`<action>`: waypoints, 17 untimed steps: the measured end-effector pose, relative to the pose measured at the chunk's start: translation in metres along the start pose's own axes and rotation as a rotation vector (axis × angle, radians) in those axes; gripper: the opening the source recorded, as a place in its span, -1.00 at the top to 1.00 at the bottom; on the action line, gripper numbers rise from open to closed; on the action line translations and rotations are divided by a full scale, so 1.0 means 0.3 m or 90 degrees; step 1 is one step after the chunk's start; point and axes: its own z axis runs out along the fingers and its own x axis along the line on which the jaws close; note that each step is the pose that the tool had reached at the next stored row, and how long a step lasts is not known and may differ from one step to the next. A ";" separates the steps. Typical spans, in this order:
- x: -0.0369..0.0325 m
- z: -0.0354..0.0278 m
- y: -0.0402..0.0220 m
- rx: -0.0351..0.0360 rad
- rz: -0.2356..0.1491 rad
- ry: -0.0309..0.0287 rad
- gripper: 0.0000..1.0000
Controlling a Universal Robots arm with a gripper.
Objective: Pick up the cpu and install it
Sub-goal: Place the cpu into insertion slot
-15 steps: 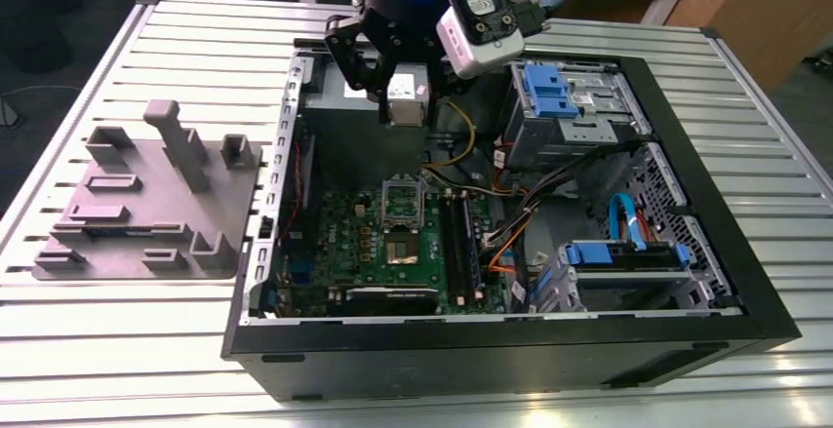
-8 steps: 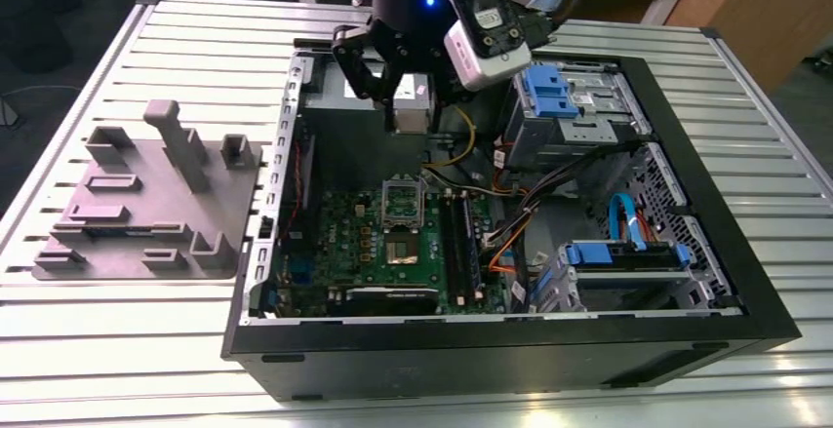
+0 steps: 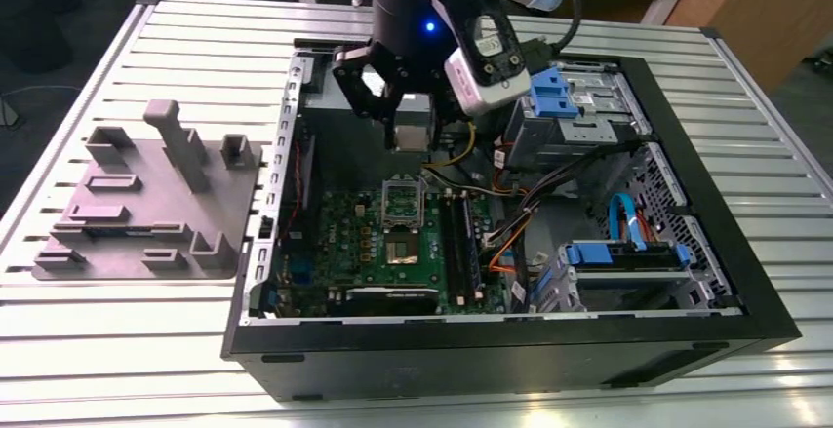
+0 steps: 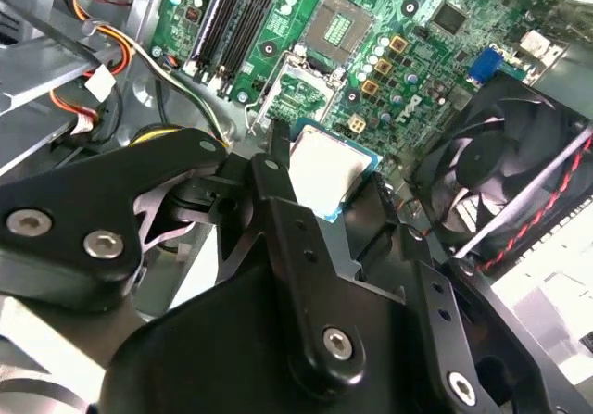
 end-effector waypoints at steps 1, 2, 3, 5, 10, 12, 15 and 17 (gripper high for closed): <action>0.000 0.007 0.000 0.0000 0.000 0.0000 0.06; 0.000 0.013 -0.001 0.0000 0.000 0.0000 0.06; 0.000 0.018 -0.003 0.0000 0.000 0.0000 0.06; 0.000 0.028 -0.017 0.0001 0.000 0.0000 0.06; 0.000 0.058 -0.031 0.0000 -0.003 0.0000 0.06; 0.000 0.070 -0.032 0.0000 -0.006 0.0002 0.06; -0.001 0.084 -0.036 0.0001 -0.009 0.0003 0.06; 0.000 0.094 -0.038 0.0000 -0.010 0.0003 0.06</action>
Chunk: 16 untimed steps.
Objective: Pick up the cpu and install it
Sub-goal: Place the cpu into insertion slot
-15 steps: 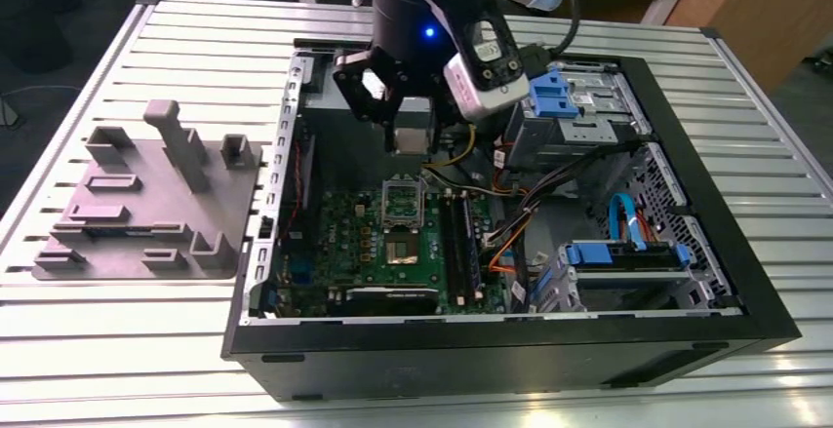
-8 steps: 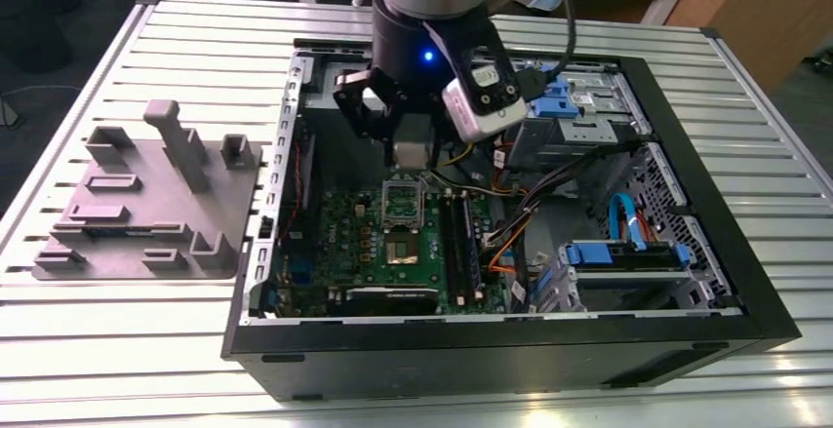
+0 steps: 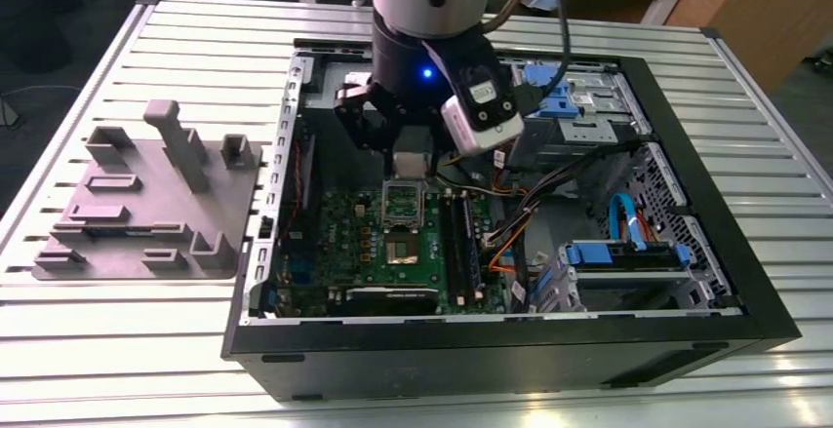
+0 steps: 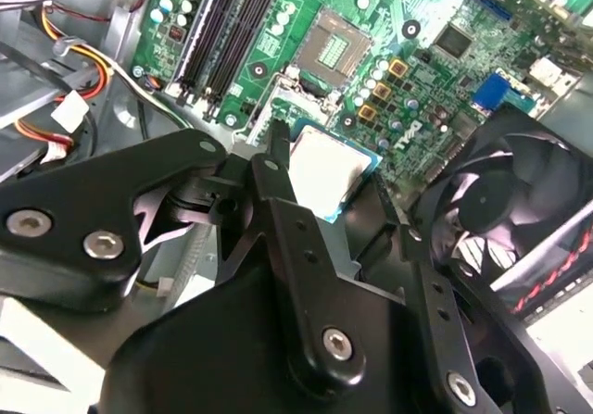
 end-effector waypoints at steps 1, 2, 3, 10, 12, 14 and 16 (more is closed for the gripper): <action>0.000 0.007 0.000 0.0000 0.000 0.0000 0.06; 0.000 0.013 0.000 0.0000 0.000 0.0000 0.06; 0.000 0.019 -0.001 0.0000 0.000 0.0000 0.06; 0.000 0.061 -0.005 -0.0001 -0.003 0.0000 0.06; 0.000 0.079 -0.011 0.0000 -0.003 0.0001 0.06; 0.001 0.091 -0.014 -0.0001 -0.003 0.0001 0.06; 0.001 0.109 -0.016 0.0000 -0.003 0.0001 0.06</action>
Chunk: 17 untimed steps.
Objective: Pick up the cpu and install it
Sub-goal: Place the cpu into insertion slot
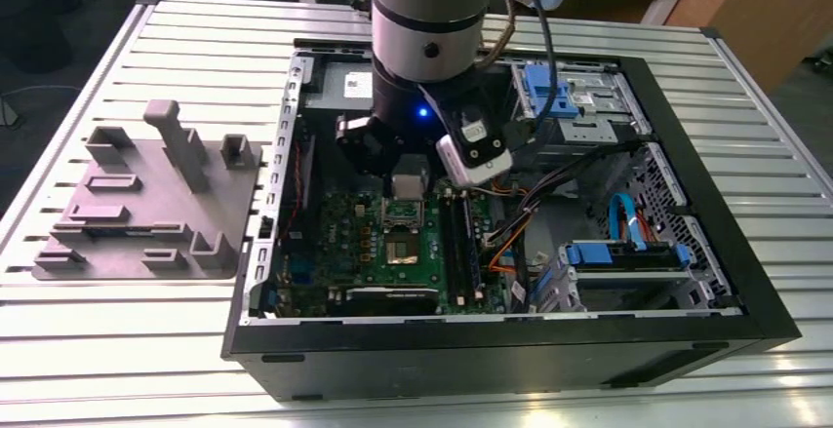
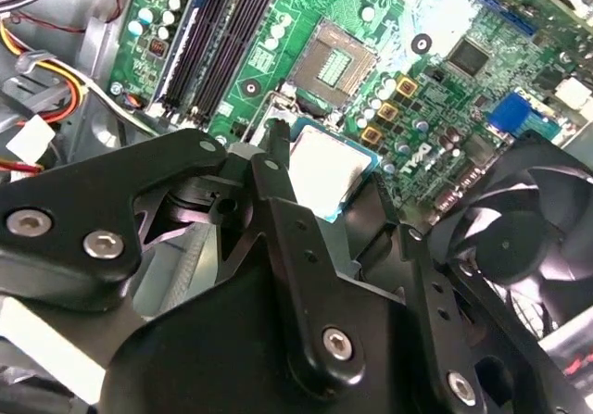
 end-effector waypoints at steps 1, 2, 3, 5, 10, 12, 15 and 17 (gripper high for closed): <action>0.000 0.012 -0.001 -0.0001 0.000 -0.0001 0.06; 0.000 0.018 -0.002 0.0000 0.000 0.0000 0.06; 0.000 0.024 -0.003 0.0000 0.000 0.0000 0.06; 0.000 0.030 -0.004 0.0049 0.000 0.0000 0.06; 0.000 0.042 -0.005 0.0276 0.000 -0.0002 0.06; 0.000 0.054 -0.005 0.0277 0.000 -0.0002 0.06; 0.000 0.070 -0.006 0.0276 0.000 -0.0007 0.06; 0.000 0.072 -0.006 0.0279 0.000 -0.0013 0.06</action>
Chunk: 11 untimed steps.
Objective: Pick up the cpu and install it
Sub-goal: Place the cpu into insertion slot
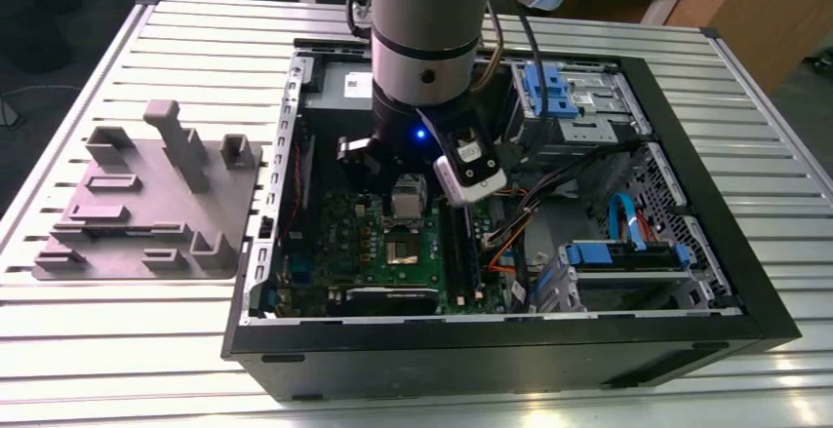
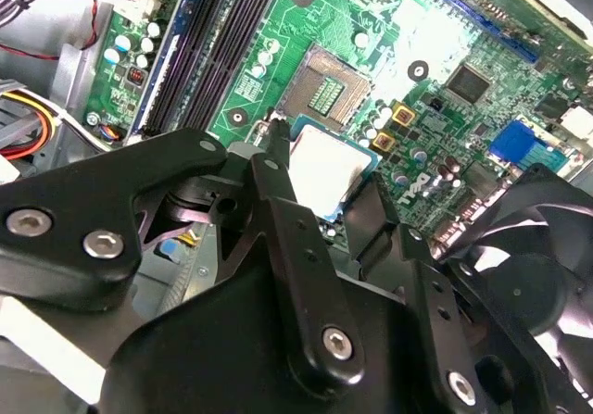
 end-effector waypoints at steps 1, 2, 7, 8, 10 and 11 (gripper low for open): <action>0.000 0.000 0.000 0.0000 0.000 0.0000 0.06; 0.000 0.001 0.000 -0.0001 0.000 -0.0001 0.06; 0.000 0.001 0.000 -0.0001 0.000 -0.0001 0.06; 0.000 0.001 0.000 -0.0001 0.000 -0.0002 0.06; 0.000 0.001 0.000 -0.0001 0.000 -0.0002 0.06; 0.000 0.001 0.000 -0.0001 0.000 -0.0002 0.06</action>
